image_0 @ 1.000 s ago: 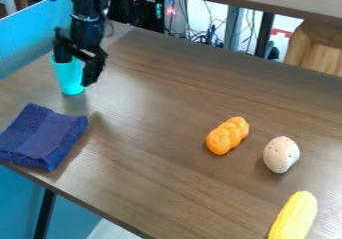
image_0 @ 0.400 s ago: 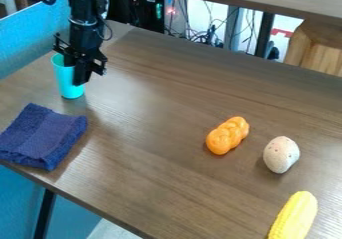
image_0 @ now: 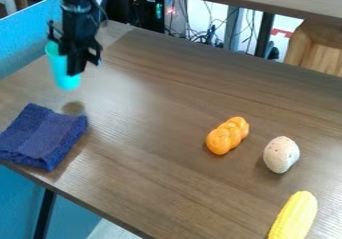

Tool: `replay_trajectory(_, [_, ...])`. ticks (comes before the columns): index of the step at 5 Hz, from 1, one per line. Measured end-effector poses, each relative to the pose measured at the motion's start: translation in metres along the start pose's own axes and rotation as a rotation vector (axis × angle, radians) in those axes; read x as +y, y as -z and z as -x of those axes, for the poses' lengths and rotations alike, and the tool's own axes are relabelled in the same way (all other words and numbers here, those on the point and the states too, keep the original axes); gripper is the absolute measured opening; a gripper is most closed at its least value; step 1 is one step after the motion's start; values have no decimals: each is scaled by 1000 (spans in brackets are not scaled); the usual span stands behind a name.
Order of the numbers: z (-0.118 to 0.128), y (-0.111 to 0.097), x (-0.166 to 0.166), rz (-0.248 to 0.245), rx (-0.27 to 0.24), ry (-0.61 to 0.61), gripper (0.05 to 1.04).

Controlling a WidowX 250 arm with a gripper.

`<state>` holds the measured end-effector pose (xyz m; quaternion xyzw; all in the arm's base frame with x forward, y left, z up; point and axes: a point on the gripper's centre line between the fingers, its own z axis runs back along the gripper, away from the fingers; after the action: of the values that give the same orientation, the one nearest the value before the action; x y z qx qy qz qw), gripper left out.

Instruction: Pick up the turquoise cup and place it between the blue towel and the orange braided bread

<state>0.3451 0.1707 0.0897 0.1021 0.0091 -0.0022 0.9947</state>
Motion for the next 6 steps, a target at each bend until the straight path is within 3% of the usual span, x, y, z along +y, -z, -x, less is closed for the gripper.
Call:
replay_trajectory(1, [15,-22,-15,2,-78,64,110])
replay_trajectory(2, [25,-30,-45,47,-110,194,110])
replay_trajectory(3, [23,-25,-83,106,-90,311,110])
replay_trajectory(4, [18,-13,-122,135,-48,425,110])
replay_trajectory(5, [14,-12,-152,140,-23,486,110])
replay_trajectory(6, [8,-15,-167,87,-25,501,110])
